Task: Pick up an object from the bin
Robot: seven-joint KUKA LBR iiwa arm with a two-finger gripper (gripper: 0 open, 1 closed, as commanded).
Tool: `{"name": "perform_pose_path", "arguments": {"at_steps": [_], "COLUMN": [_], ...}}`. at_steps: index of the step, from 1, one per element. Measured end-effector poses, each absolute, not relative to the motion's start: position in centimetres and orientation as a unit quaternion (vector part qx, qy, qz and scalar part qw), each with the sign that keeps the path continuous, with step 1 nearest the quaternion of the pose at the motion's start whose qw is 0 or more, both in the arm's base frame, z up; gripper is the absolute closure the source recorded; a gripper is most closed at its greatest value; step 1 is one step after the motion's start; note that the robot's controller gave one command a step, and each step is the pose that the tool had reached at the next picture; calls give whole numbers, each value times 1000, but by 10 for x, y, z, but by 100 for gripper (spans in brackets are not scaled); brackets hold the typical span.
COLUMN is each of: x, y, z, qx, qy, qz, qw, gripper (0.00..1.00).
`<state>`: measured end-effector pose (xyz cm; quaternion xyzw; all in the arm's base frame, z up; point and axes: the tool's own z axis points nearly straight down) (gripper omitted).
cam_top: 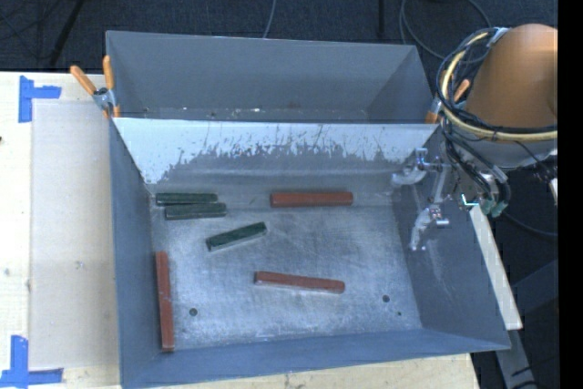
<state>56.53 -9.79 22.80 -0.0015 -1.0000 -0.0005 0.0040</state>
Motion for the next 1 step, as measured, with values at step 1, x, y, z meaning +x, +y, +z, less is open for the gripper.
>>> {"name": "perform_pose_path", "arguments": {"at_steps": [1], "x": [567], "y": [-98], "z": [233], "qx": [0], "qy": [-1000], "qz": [0], "qw": [0], "gripper": [0]}}
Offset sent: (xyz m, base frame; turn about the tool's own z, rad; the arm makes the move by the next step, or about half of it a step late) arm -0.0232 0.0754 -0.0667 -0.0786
